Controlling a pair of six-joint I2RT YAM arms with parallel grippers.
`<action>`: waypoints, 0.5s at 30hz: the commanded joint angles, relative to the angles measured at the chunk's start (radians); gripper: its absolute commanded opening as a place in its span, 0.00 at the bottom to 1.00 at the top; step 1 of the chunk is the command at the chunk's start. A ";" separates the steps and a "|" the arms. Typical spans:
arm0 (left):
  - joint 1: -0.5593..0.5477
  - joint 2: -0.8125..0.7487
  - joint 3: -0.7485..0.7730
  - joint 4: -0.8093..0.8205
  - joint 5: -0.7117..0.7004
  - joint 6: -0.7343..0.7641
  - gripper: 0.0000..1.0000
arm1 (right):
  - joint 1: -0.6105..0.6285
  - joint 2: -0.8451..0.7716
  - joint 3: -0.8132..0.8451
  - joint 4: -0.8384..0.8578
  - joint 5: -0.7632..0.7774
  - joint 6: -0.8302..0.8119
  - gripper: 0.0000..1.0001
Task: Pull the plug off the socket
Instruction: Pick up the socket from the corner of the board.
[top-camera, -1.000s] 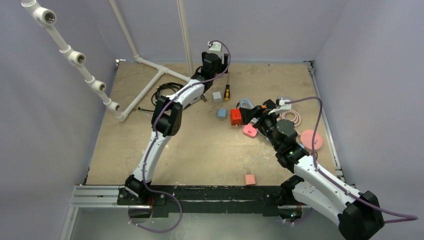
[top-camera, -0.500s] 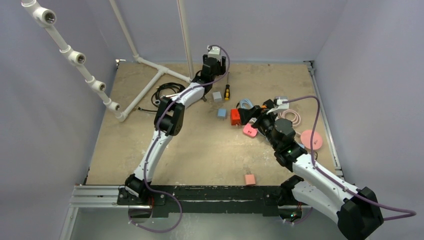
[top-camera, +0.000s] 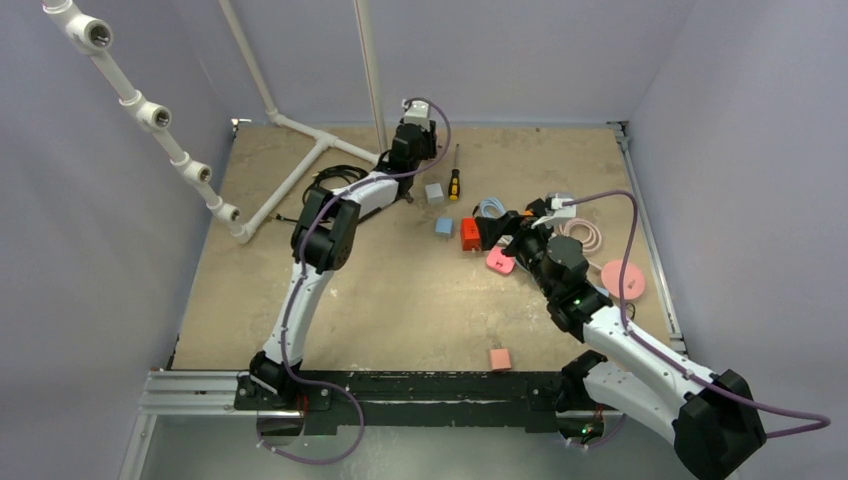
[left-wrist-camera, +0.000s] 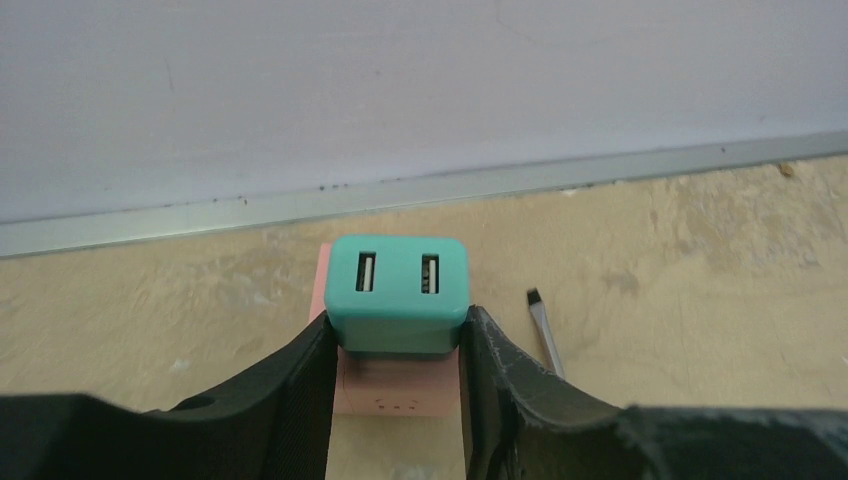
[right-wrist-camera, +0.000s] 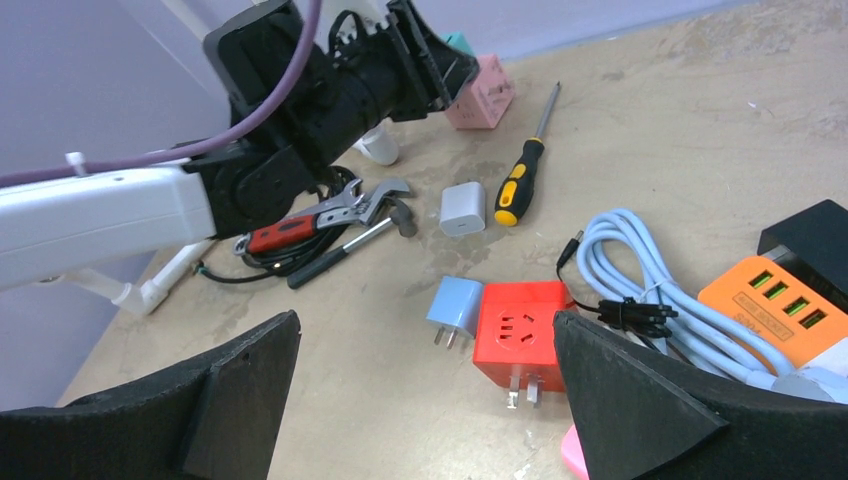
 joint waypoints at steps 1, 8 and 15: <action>-0.011 -0.258 -0.195 0.138 0.056 -0.062 0.00 | -0.005 -0.032 -0.018 0.060 -0.013 -0.024 0.99; -0.060 -0.603 -0.521 0.143 0.025 -0.136 0.00 | -0.004 -0.027 -0.048 0.173 -0.175 -0.115 0.99; -0.116 -0.988 -0.833 -0.038 0.080 -0.344 0.00 | 0.000 -0.037 -0.063 0.252 -0.372 -0.199 0.99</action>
